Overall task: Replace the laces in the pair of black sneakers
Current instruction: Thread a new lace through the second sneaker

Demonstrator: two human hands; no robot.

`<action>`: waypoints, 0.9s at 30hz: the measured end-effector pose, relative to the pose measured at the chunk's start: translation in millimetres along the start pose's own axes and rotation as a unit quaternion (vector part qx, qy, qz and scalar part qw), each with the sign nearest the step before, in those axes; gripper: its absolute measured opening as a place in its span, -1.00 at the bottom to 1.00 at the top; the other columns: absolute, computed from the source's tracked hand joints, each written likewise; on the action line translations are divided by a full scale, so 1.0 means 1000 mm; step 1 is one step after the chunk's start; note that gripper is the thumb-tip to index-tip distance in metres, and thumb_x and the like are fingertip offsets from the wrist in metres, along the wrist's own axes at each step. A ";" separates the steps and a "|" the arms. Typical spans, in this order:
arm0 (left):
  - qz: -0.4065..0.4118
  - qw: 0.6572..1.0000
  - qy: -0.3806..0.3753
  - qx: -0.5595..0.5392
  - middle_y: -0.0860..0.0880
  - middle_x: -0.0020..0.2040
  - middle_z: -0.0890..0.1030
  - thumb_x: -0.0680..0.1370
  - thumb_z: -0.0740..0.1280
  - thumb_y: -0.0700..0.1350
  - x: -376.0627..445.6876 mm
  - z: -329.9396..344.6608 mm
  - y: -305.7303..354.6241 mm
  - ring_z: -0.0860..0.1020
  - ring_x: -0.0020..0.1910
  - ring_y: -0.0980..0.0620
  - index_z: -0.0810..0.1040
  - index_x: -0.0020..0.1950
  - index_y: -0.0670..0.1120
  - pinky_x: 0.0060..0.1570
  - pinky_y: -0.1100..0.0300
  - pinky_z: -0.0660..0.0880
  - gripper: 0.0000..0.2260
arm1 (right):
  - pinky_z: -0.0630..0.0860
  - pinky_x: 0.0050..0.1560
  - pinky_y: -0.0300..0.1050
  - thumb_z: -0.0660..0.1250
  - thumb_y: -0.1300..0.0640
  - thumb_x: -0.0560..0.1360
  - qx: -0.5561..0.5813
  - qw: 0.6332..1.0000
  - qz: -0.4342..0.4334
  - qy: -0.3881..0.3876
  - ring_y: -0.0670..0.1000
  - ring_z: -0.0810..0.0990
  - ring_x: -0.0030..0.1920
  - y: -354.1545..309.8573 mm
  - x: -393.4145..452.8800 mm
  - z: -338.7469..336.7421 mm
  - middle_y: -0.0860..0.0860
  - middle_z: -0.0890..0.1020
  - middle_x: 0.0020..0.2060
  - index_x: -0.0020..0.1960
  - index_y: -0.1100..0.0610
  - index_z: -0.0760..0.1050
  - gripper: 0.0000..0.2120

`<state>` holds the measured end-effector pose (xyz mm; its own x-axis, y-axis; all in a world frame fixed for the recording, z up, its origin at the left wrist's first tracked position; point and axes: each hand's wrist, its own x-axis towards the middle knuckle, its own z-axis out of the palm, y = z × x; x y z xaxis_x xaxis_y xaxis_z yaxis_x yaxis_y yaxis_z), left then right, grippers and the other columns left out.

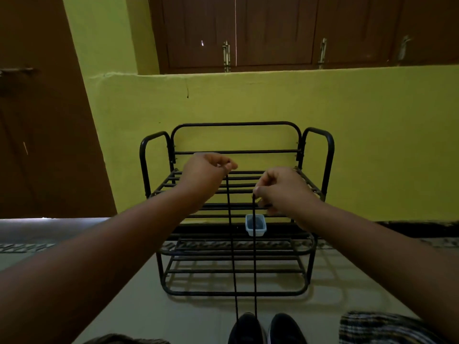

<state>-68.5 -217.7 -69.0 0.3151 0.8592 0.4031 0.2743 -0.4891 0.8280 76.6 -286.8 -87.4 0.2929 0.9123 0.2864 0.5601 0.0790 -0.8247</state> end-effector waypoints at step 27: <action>-0.030 0.992 0.007 -0.124 -0.08 -0.12 0.62 0.52 0.36 -0.17 -0.022 0.006 -0.018 0.56 -0.11 0.06 0.56 -0.08 -0.07 -0.06 0.16 0.52 -0.98 | 0.45 -0.24 -0.16 0.32 0.24 0.51 -0.010 0.983 -0.148 0.111 -0.11 0.49 -0.29 -0.008 0.006 0.010 -0.08 0.52 -0.29 -0.20 0.09 0.50 -0.87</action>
<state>-74.9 -228.4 -95.5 0.2912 0.8883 0.3551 0.0602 -0.3875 0.9199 66.0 -277.5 -84.0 0.2750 0.7408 0.6128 0.6608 0.3174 -0.6801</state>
